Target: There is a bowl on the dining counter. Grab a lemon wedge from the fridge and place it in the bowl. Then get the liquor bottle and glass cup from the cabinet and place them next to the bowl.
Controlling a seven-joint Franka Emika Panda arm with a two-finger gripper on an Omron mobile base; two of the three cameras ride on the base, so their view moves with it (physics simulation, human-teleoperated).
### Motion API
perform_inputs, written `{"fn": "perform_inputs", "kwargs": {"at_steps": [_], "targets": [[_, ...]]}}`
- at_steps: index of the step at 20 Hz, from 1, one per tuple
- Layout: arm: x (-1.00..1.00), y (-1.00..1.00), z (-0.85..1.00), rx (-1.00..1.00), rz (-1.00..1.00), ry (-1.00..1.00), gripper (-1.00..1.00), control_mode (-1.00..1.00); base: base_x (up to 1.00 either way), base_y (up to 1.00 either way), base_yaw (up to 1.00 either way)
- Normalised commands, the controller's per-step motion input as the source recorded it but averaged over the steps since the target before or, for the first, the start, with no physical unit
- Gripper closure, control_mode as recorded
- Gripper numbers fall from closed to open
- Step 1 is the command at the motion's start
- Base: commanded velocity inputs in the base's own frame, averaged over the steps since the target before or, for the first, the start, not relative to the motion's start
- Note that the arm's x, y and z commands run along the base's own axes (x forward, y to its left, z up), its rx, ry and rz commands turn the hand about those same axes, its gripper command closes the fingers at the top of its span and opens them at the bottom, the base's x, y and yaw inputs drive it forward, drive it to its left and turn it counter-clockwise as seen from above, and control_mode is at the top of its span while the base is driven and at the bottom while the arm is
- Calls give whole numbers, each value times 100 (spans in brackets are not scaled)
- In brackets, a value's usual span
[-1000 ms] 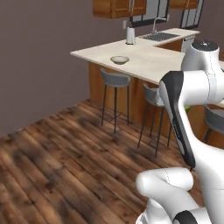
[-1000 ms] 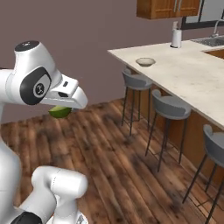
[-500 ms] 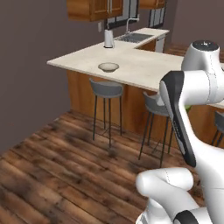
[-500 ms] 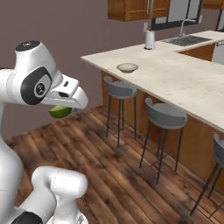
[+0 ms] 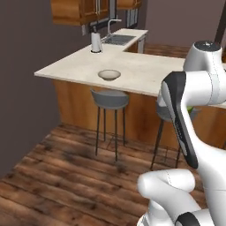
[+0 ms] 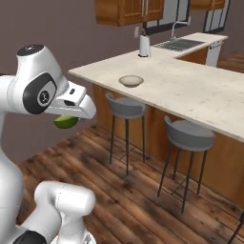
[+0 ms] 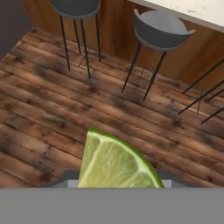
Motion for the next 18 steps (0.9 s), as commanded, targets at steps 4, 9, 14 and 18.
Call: {"fn": "perform_inputs", "kwargs": {"at_steps": [4,9,14,18], "targets": [[0,0,0,0,0,0,100,100,100,98,-37],[0,0,0,0,0,0,100,100,100,91,-37],[0,0,0,0,0,0,100,100,100,89,-36],[0,0,0,0,0,0,100,100,100,77,-33]]}}
